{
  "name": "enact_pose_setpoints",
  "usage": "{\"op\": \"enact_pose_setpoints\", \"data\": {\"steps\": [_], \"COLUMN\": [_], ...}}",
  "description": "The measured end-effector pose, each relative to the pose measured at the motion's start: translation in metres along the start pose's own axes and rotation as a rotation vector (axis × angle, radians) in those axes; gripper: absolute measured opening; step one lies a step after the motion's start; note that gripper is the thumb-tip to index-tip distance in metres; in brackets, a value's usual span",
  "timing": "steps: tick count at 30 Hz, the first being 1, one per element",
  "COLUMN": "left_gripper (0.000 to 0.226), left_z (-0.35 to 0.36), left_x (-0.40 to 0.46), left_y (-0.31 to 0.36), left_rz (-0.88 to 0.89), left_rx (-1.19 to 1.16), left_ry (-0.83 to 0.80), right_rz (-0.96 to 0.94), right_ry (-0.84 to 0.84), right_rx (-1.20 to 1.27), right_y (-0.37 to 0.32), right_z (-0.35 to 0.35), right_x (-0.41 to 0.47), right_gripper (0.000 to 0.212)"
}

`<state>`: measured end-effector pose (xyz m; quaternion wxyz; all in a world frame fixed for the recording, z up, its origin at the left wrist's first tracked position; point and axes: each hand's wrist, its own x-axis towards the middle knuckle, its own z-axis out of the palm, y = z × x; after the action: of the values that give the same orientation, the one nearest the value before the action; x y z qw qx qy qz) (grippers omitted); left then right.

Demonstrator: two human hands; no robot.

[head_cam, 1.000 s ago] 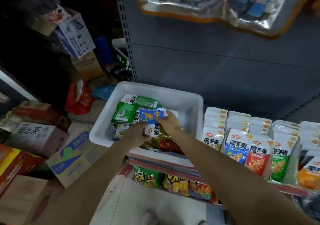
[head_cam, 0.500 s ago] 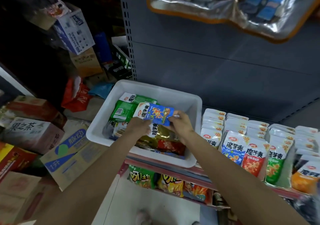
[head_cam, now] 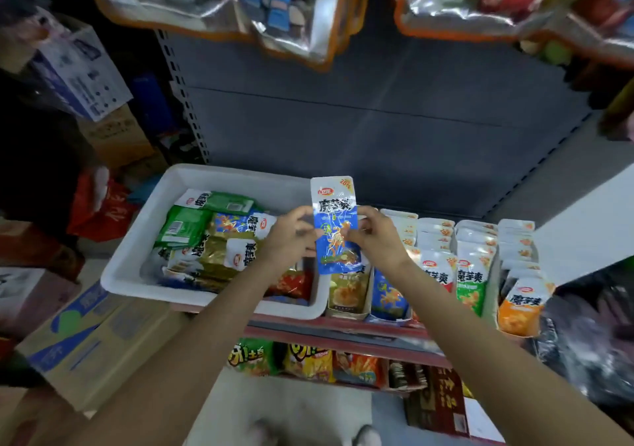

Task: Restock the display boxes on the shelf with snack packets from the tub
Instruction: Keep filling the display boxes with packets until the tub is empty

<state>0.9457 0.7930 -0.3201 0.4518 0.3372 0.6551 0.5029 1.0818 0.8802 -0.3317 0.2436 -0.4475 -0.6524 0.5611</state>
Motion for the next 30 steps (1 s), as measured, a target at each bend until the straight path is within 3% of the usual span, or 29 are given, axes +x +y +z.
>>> {"op": "enact_pose_setpoints", "data": {"steps": [3, 7, 12, 19, 26, 30], "left_gripper": [0.016, 0.009, 0.006, 0.006, 0.009, 0.006], "left_z": [0.027, 0.066, 0.1, 0.103, 0.105, 0.103], "left_x": [0.003, 0.01, 0.017, 0.015, 0.012, 0.013], "left_y": [0.002, 0.005, 0.006, 0.005, -0.001, -0.011], "left_rz": [0.081, 0.201, 0.27, 0.231, 0.173, 0.162], "left_rx": [0.169, 0.294, 0.346, 0.329, 0.354, 0.526], "left_ry": [-0.036, 0.057, 0.061, 0.011, -0.021, -0.016], "right_rz": [-0.012, 0.028, 0.042, 0.022, 0.031, -0.022], "right_ry": [0.023, 0.054, 0.15, 0.104, 0.093, 0.152], "right_rx": [0.015, -0.037, -0.232, -0.319, -0.46, -0.423], "right_y": [0.007, 0.028, 0.04, 0.046, 0.049, 0.047], "right_z": [-0.034, -0.072, -0.095, -0.102, -0.103, -0.102], "right_x": [-0.011, -0.023, -0.032, -0.036, -0.038, -0.043], "right_gripper": [0.024, 0.014, 0.031, 0.018, 0.023, 0.032]}}
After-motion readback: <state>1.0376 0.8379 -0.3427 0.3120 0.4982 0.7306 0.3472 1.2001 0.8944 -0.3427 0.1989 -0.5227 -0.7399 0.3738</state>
